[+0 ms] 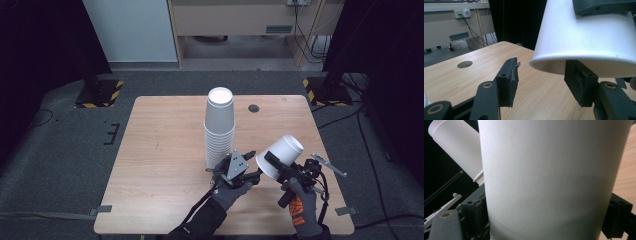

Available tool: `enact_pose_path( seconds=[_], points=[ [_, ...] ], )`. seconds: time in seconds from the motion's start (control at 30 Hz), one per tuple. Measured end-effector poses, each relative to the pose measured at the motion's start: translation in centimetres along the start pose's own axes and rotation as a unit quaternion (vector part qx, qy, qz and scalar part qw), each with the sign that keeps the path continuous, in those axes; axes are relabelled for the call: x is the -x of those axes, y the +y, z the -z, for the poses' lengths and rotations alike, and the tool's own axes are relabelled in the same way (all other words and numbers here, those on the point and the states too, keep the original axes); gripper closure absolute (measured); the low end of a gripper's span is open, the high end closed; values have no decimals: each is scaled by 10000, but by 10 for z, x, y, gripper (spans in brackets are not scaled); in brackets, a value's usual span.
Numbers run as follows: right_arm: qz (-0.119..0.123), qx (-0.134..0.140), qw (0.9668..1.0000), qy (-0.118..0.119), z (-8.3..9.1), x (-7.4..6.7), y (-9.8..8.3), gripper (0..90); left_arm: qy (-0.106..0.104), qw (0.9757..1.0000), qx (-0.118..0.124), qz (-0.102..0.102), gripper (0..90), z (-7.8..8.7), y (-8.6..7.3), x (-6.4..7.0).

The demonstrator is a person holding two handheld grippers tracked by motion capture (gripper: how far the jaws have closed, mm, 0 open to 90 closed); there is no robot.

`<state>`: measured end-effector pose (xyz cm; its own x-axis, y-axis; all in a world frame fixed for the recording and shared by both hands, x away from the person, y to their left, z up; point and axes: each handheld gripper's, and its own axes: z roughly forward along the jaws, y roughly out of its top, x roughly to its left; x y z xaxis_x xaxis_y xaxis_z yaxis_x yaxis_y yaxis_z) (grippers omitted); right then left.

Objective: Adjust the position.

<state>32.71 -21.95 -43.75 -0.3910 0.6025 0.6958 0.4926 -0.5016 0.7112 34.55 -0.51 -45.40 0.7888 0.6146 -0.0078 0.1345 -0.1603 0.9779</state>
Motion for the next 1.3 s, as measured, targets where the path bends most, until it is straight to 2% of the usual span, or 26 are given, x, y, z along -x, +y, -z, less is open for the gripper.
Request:
enact_pose_path(
  seconds=[0.2,0.63,0.93,1.2,1.3],
  points=[
    [-48,-63,10000,44,-2,-1,-3,146,45,9999,105,51,468,-5,2,-1],
    [-105,-137,9998,113,-4,-3,-6,145,193,9997,123,-33,593,-8,-1,-2],
    [-108,-264,9995,120,-7,-3,-9,144,205,9996,156,-76,687,-7,-2,-1],
    [-154,-277,9994,163,-8,0,-9,140,163,9998,121,-66,725,-6,-4,-2],
    [-247,-306,9991,178,-8,1,-8,138,145,9998,108,-76,745,-5,-5,-1]
  ],
)
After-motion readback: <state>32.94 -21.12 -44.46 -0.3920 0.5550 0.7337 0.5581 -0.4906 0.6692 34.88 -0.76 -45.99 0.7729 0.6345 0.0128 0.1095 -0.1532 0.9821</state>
